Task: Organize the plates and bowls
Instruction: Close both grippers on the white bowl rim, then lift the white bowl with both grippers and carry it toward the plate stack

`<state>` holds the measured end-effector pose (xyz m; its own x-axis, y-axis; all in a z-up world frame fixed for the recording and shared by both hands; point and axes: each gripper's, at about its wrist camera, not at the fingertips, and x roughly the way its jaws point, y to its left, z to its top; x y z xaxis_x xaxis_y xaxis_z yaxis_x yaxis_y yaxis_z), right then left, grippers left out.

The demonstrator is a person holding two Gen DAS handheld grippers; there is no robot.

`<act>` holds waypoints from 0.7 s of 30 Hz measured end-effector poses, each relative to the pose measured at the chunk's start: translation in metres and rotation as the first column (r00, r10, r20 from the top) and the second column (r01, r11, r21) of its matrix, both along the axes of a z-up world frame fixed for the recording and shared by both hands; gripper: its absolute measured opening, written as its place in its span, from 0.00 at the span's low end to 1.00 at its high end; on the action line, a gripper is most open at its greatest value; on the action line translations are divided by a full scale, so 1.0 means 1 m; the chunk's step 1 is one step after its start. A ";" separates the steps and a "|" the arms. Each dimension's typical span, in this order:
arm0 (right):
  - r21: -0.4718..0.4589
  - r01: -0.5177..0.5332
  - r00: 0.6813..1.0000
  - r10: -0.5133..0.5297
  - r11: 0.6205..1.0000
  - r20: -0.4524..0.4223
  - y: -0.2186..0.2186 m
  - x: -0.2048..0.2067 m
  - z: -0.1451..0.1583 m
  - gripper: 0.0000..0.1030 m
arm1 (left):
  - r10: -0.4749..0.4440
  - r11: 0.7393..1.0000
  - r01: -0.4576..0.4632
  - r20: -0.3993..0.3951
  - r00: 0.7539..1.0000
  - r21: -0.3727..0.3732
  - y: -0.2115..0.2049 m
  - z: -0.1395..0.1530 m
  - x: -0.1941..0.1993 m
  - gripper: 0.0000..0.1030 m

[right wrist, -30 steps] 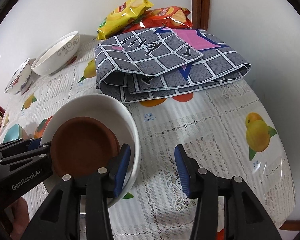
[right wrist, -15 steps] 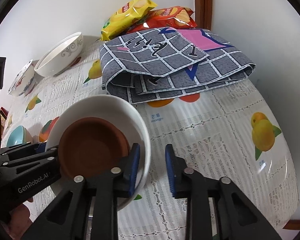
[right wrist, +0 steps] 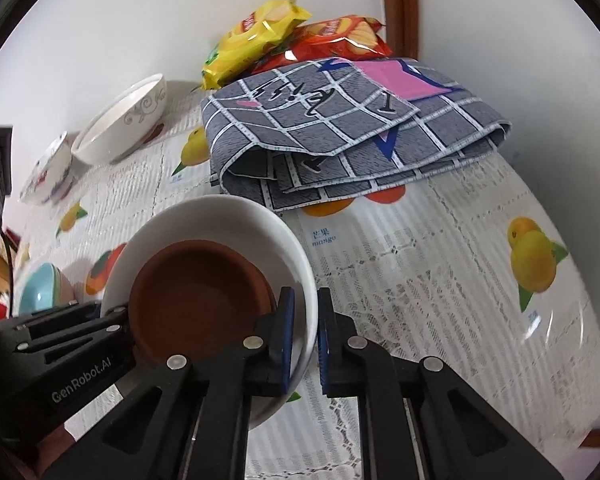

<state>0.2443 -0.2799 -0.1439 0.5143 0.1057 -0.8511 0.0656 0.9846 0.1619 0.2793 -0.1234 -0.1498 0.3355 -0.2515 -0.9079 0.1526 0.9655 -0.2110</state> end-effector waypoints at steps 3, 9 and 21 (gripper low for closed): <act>-0.002 0.007 1.000 -0.007 1.000 -0.003 0.002 -0.003 0.002 0.09 | 0.003 1.000 -0.003 -0.008 1.000 -0.003 0.001 0.001 -0.003 0.10; 0.003 0.026 1.000 -0.026 1.000 -0.002 0.004 -0.009 0.010 0.07 | 0.007 1.000 -0.007 -0.010 1.000 -0.017 0.007 0.008 -0.011 0.09; 0.022 0.037 0.999 -0.038 0.999 0.033 0.013 -0.032 0.037 0.07 | 0.006 1.000 -0.005 0.033 0.999 -0.010 0.014 0.038 -0.032 0.09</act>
